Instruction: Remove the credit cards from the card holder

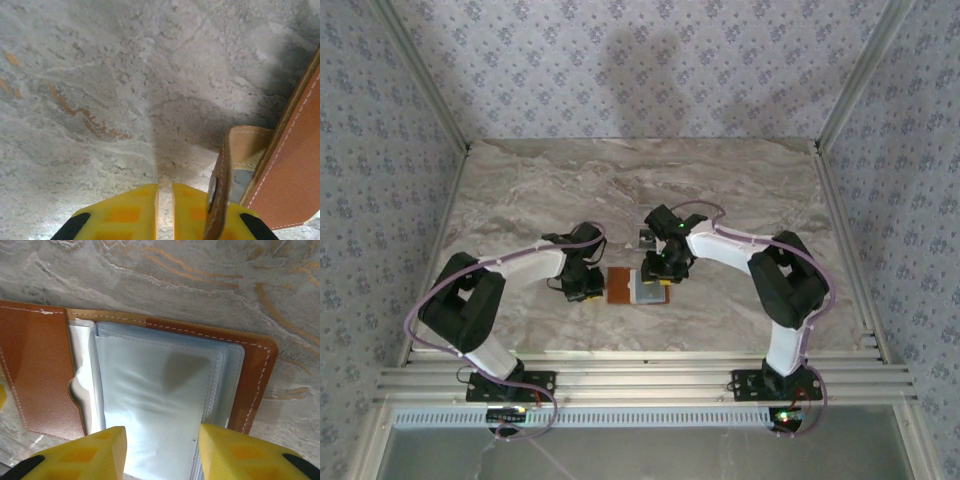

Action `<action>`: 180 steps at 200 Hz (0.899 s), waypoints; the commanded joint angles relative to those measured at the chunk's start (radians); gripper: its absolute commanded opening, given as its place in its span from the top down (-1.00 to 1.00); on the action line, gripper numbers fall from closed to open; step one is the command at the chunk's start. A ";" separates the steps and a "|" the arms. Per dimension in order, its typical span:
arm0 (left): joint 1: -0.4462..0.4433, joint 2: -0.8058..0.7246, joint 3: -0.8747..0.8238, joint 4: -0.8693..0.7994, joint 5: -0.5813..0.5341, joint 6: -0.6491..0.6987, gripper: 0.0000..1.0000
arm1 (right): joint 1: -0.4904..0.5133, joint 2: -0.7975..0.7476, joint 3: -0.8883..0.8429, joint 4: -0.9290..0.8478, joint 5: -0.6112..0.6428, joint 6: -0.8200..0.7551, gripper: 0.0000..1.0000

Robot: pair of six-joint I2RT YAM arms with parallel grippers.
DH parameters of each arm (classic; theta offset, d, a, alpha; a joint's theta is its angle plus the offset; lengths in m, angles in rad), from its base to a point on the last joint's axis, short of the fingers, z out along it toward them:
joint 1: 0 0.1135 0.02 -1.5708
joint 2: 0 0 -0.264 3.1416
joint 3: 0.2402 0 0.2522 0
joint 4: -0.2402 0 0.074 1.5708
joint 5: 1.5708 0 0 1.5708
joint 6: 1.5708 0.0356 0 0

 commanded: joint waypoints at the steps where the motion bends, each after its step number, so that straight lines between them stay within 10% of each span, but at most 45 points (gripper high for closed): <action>1: -0.007 0.011 0.025 -0.003 0.011 0.013 0.69 | 0.011 0.020 0.015 0.006 -0.013 -0.009 0.11; 180: -0.034 0.024 0.025 0.019 0.011 0.006 0.69 | 0.058 0.077 0.094 0.129 -0.161 0.076 0.11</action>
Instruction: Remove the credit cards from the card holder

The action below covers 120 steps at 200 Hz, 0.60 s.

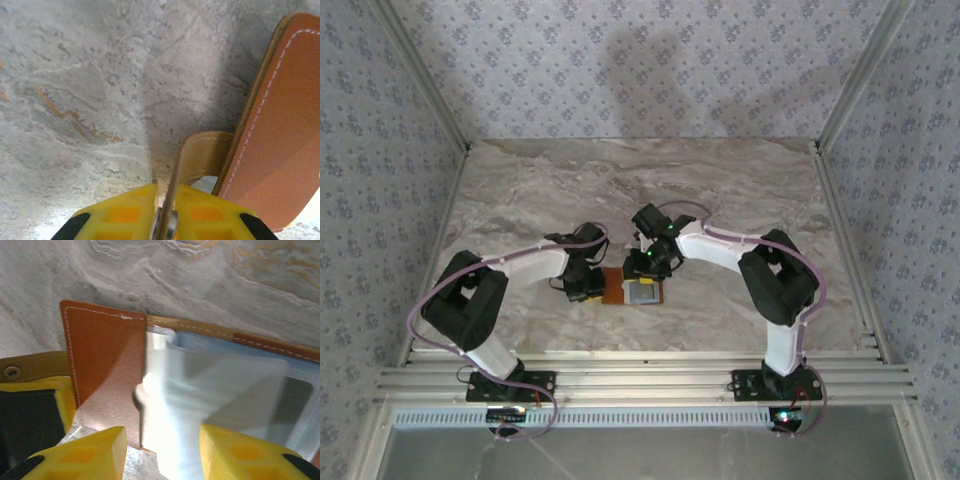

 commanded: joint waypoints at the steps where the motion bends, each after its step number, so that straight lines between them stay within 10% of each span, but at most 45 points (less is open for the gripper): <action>1: -0.020 0.007 0.015 0.017 0.019 0.006 0.69 | 0.008 0.029 0.033 0.025 -0.052 0.031 0.11; 120: -0.133 -0.038 0.267 -0.236 -0.139 -0.001 0.58 | -0.107 -0.155 -0.127 0.007 -0.002 0.020 0.13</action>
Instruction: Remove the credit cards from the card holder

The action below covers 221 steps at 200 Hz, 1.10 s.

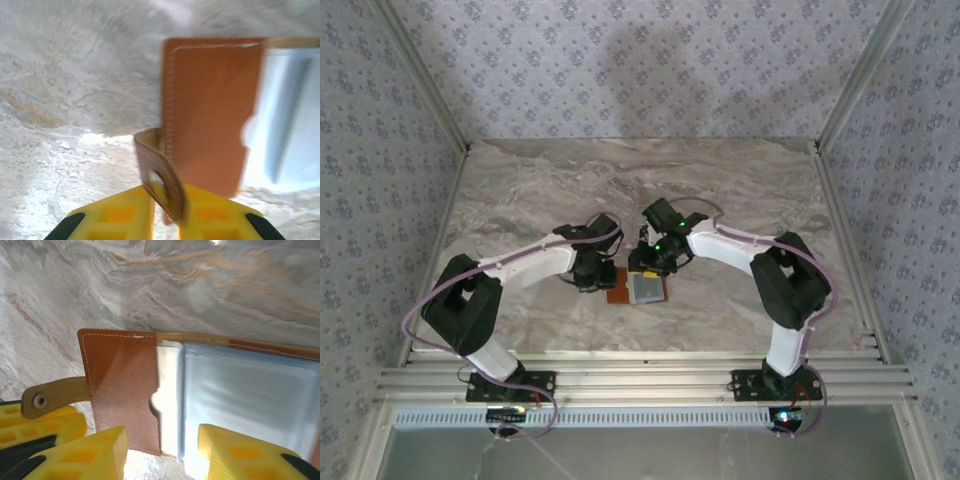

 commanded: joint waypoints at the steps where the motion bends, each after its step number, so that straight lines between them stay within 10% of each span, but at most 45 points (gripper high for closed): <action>1: -0.035 -0.019 0.099 -0.116 -0.065 -0.002 0.58 | -0.041 -0.072 -0.063 -0.043 0.026 -0.012 0.13; 221: -0.143 0.349 0.282 0.182 0.160 -0.141 0.94 | -0.118 -0.027 -0.214 0.043 -0.012 -0.059 0.75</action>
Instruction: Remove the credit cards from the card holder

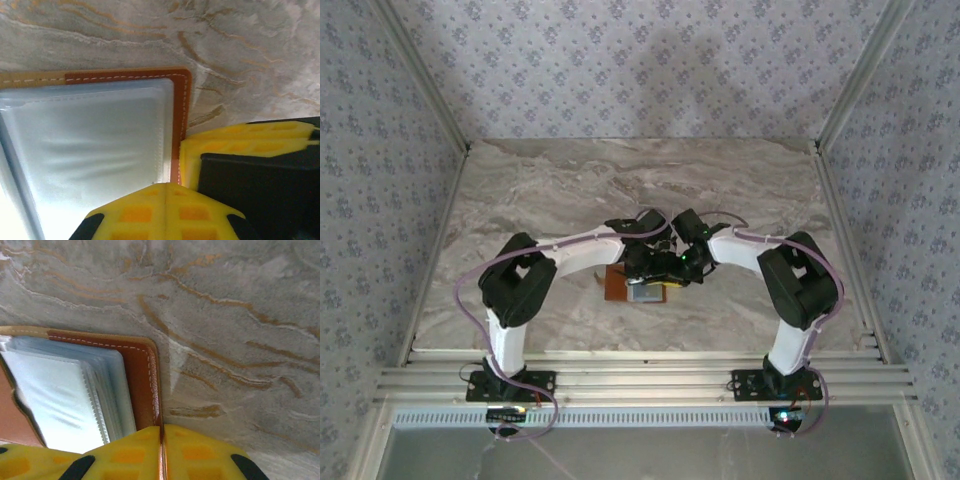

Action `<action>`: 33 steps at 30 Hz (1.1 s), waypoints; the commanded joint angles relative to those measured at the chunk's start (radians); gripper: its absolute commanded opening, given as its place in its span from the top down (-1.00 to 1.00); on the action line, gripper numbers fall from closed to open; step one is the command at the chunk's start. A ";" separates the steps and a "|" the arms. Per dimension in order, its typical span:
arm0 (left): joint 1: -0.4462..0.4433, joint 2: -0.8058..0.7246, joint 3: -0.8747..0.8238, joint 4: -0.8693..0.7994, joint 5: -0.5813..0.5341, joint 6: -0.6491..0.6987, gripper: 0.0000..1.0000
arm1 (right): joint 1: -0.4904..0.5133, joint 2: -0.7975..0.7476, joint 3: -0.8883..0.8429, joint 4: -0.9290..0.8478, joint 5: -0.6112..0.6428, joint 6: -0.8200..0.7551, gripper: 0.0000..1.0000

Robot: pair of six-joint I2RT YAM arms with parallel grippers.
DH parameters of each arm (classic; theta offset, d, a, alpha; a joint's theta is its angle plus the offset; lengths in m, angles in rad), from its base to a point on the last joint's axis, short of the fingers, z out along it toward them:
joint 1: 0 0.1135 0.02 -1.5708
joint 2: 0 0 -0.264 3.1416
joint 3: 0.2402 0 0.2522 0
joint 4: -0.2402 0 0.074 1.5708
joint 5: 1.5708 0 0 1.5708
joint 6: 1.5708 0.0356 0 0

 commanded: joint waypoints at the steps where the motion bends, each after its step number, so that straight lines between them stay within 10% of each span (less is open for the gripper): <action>1: 0.002 0.022 0.001 0.018 0.014 -0.014 0.94 | 0.004 -0.007 -0.010 -0.003 -0.018 0.001 0.74; 33: 0.028 -0.021 -0.065 -0.056 -0.082 0.024 0.94 | -0.008 0.025 -0.095 0.127 -0.067 0.093 0.73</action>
